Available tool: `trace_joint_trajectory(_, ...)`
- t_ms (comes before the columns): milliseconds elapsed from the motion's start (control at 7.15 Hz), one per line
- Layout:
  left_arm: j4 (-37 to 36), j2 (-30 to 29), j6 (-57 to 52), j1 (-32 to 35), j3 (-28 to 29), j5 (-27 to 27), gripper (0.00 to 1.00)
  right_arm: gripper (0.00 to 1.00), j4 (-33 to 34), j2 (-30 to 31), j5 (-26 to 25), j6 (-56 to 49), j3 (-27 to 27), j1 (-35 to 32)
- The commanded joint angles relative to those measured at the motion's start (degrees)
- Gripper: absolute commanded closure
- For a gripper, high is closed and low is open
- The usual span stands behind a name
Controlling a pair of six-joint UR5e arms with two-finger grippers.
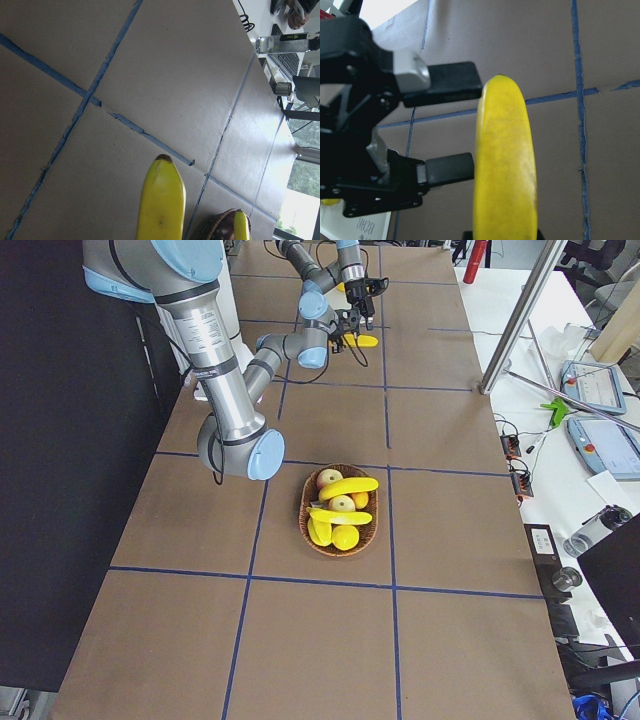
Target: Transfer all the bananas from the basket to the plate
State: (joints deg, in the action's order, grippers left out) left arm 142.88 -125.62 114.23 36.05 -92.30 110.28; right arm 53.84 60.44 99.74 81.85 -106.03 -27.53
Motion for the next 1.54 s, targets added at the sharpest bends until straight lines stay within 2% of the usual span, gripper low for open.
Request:
trace_joint_trajectory(0,0.03,-0.15,-0.06,-0.89,0.63,-0.32,0.01,0.99,-0.13,0.47,0.37,-0.02,-0.93,-0.16)
trace_joint_trajectory(280,0.12,-0.42,-0.06,-1.68,0.63,-0.32,0.05,0.99,-0.05,0.47,0.28,-0.02,-0.85,-0.07)
trace_joint_trajectory(419,0.38,-0.42,-0.06,-1.86,0.63,-0.32,0.14,0.99,-0.13,0.38,0.37,-0.02,-0.85,-0.07)
trace_joint_trajectory(559,0.47,-0.42,-0.06,-1.86,0.63,-0.32,0.85,0.99,-0.05,0.47,0.37,-0.02,-0.76,-0.07)
trace_joint_trajectory(699,0.39,-0.24,-0.06,-1.86,0.63,-0.32,1.0,0.99,-0.05,0.47,0.37,-0.02,-0.67,0.02)
trace_joint_trajectory(839,0.47,-0.24,-0.06,-1.86,0.63,-0.32,1.0,0.95,-0.05,0.47,0.37,-0.02,-0.76,0.02)
trace_joint_trajectory(978,0.39,-0.07,-0.06,-1.6,0.8,-0.41,1.0,0.3,-0.05,0.38,0.2,0.33,-0.85,0.1)
trace_joint_trajectory(1118,0.38,0.28,-0.06,-1.07,0.89,-0.41,1.0,0.01,0.04,0.38,0.02,0.33,-0.94,0.02)
trace_joint_trajectory(1398,0.12,0.72,-0.14,0.24,0.98,-0.33,1.0,0.0,0.48,0.47,0.37,0.24,-1.89,-0.16)
